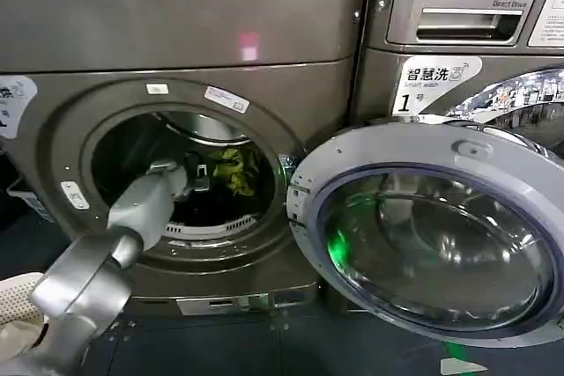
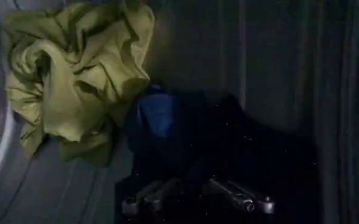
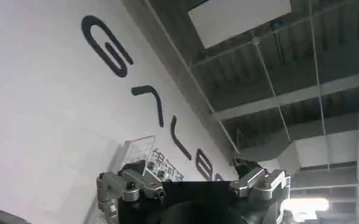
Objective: Grasp the clothes from the dryer.
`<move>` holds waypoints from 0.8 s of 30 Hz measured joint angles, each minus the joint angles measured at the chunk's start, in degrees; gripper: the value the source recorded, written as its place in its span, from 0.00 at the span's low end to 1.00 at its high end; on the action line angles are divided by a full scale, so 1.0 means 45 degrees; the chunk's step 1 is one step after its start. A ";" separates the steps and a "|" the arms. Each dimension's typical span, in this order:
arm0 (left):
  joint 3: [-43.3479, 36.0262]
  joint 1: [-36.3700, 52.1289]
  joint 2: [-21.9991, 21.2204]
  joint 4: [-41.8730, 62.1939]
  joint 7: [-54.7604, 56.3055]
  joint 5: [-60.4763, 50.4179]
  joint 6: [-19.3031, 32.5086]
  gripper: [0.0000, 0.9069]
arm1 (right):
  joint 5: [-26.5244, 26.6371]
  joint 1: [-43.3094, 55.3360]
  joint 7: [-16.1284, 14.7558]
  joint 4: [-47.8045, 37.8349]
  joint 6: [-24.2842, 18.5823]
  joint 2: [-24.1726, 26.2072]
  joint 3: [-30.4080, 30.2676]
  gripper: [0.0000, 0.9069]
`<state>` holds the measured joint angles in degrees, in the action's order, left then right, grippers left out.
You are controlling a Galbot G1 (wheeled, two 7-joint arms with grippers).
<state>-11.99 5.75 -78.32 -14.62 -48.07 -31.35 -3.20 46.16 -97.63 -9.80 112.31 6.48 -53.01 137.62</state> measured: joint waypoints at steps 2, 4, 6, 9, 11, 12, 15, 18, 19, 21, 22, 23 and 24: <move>0.0516 -0.0158 -0.0029 -0.0400 0.0406 0.0717 -0.0163 0.00 | 0.0000 -0.0002 0.0005 0.0003 0.0002 0.0005 -0.0008 1.00; 0.1042 -0.0341 -0.0090 -0.0688 0.0986 0.1468 -0.0216 0.00 | -0.0001 -0.0016 0.0005 -0.0013 0.0002 0.0008 -0.0005 1.00; 0.1610 -0.0539 -0.0194 -0.0926 0.1680 0.2188 -0.0239 0.00 | 0.0004 -0.0034 0.0008 -0.0014 0.0002 0.0022 0.0007 1.00; 0.2432 -0.0801 -0.0279 -0.1343 0.2783 0.3299 -0.0231 0.00 | 0.0016 -0.0045 0.0013 -0.0012 0.0002 0.0031 0.0009 1.00; 0.2879 -0.0947 -0.0345 -0.1599 0.3582 0.4101 -0.0103 0.00 | 0.0023 -0.0030 0.0013 0.0010 0.0002 0.0031 -0.0028 1.00; 0.3045 -0.1009 -0.0382 -0.1699 0.3987 0.4519 -0.0001 0.00 | 0.0025 -0.0011 0.0015 0.0032 0.0004 0.0031 -0.0053 1.00; 0.3526 -0.1275 -0.0463 -0.2074 0.5286 0.5855 0.0331 0.00 | 0.0030 0.0002 0.0025 0.0080 0.0007 0.0037 -0.0106 1.00; 0.3949 -0.1605 -0.0485 -0.2607 0.6569 0.7160 0.0702 0.00 | 0.0030 -0.0012 0.0020 0.0083 -0.0008 0.0059 -0.0090 1.00; 0.4100 -0.1739 -0.0520 -0.2841 0.7036 0.7584 0.0845 0.00 | 0.0029 -0.0012 0.0020 0.0088 -0.0014 0.0060 -0.0088 1.00; 0.4404 -0.2093 -0.0604 -0.3338 0.7905 0.8243 0.1121 0.00 | 0.0016 -0.0024 0.0020 0.0115 -0.0041 0.0032 -0.0074 1.00; 0.4582 -0.2274 -0.0644 -0.3639 0.8368 0.8495 0.1273 0.00 | 0.0015 -0.0032 0.0019 0.0130 -0.0047 0.0020 -0.0063 1.00; 0.4760 -0.2486 -0.0653 -0.3942 0.8827 0.8678 0.1442 0.00 | 0.0015 -0.0041 0.0020 0.0137 -0.0056 0.0012 -0.0048 1.00; 0.4951 -0.2688 -0.0653 -0.4282 0.9326 0.8832 0.1622 0.00 | 0.0014 -0.0044 0.0026 0.0137 -0.0058 0.0005 -0.0036 1.00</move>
<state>10.29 -6.34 -81.26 -33.89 -6.10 8.39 4.10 46.23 -97.83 -9.68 112.92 6.22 -52.99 137.46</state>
